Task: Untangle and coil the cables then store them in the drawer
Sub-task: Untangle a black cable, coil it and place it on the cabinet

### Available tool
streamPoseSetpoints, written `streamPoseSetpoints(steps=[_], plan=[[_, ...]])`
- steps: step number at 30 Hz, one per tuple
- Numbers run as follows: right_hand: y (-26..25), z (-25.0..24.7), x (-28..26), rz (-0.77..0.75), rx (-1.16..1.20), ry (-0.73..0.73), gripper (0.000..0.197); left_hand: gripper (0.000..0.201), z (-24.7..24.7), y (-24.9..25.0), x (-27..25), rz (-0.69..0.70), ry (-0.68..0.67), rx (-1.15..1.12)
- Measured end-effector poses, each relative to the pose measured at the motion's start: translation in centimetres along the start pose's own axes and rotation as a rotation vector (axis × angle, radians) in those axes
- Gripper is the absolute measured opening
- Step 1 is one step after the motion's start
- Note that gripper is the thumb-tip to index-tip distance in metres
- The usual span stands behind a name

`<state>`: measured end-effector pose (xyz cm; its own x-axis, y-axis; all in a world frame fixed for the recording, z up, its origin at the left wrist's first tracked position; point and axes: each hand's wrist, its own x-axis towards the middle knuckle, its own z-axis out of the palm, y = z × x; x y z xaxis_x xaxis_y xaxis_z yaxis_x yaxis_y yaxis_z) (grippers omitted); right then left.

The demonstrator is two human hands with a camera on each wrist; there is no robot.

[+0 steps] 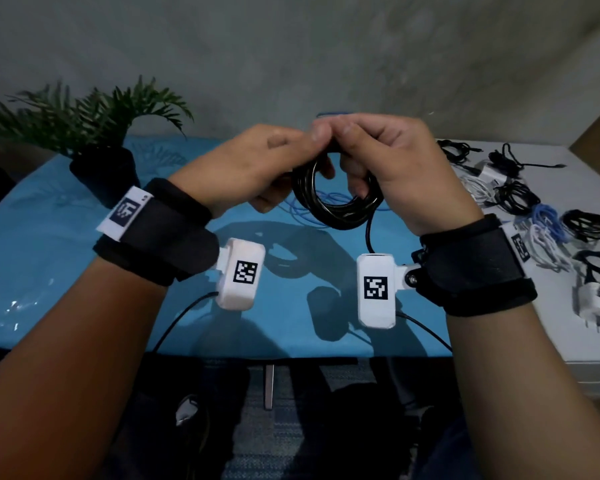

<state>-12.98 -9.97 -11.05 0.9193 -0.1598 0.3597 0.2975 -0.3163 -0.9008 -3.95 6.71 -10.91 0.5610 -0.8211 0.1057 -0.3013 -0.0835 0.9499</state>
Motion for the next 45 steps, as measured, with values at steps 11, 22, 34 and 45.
streamPoseSetpoints(steps=[11,22,34,45], plan=[[-0.1,0.3,0.0,0.097,-0.061,0.051,0.018,0.048,0.6,0.1,0.2,0.084,-0.002,0.139],[-0.6,1.0,0.3,0.128,0.161,0.088,0.017,0.026,1.7,-0.1,0.9,0.292,0.302,0.423],[0.4,-1.9,-0.2,0.0,-0.283,-0.07,0.019,0.029,0.3,0.5,1.2,0.288,0.452,-0.019],[1.8,1.1,0.3,0.206,0.294,0.14,0.021,0.029,2.2,0.1,1.4,0.287,0.382,0.142]])
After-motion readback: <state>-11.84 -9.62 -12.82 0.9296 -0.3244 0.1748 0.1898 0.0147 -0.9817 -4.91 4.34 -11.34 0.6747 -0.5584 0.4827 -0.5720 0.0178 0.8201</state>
